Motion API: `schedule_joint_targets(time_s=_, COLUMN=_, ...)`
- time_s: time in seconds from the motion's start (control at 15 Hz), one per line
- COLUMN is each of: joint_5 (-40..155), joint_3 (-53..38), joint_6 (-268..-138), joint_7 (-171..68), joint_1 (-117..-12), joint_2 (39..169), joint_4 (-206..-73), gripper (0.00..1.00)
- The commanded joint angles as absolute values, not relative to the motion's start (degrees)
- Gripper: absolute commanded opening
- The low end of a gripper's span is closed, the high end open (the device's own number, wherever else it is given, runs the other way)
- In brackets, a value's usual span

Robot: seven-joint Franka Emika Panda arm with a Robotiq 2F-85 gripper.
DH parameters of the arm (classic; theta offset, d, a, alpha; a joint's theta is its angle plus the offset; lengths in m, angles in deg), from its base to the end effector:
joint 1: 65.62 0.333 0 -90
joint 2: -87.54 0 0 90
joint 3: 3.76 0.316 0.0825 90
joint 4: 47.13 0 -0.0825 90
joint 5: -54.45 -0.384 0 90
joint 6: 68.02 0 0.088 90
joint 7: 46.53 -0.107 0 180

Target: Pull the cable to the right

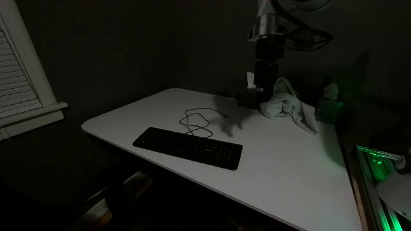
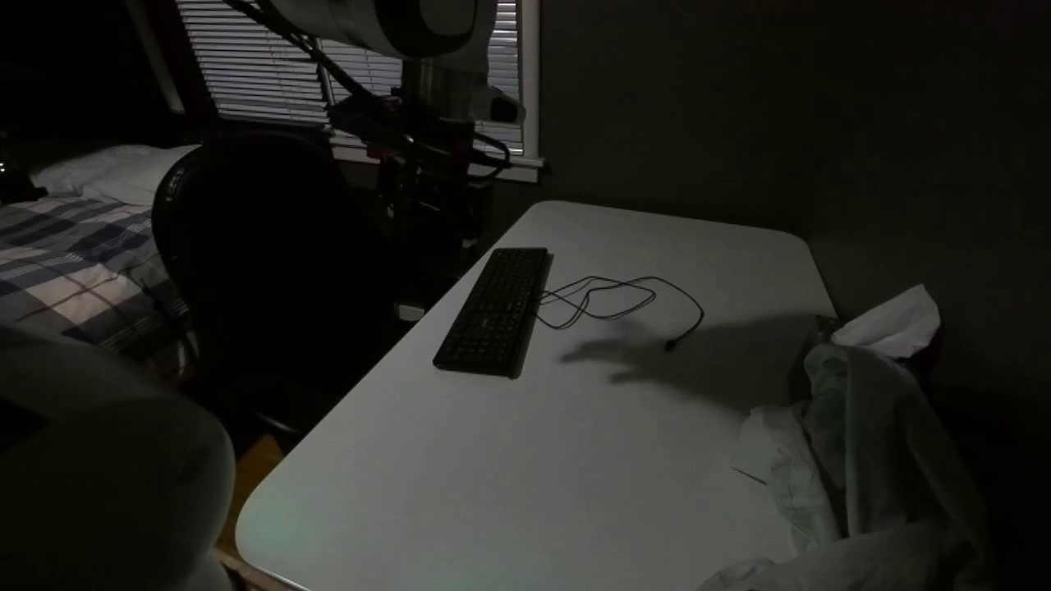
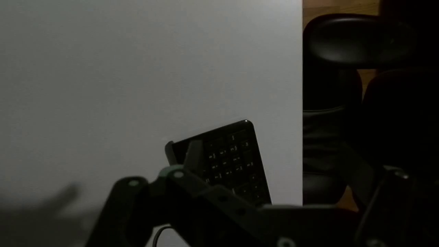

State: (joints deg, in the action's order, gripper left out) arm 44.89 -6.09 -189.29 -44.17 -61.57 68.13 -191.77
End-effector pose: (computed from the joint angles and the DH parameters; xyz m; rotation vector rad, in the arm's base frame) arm 0.4144 0.0202 0.3920 -2.9864 0.0265 0.1035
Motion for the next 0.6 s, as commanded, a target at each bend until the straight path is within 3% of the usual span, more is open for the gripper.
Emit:
schedule_joint_targets(time_s=0.0, joint_5=44.63, joint_3=-5.35, joint_6=-189.15, joint_7=-43.94, joint_1=-62.35, joint_2=68.14, joint_4=-191.7, gripper=1.0)
schedule_joint_targets(time_s=0.53, joint_5=46.06, joint_3=-6.92, joint_6=-190.07, joint_7=-42.75, joint_1=-64.37, joint_2=75.07, joint_4=-185.18, gripper=1.0)
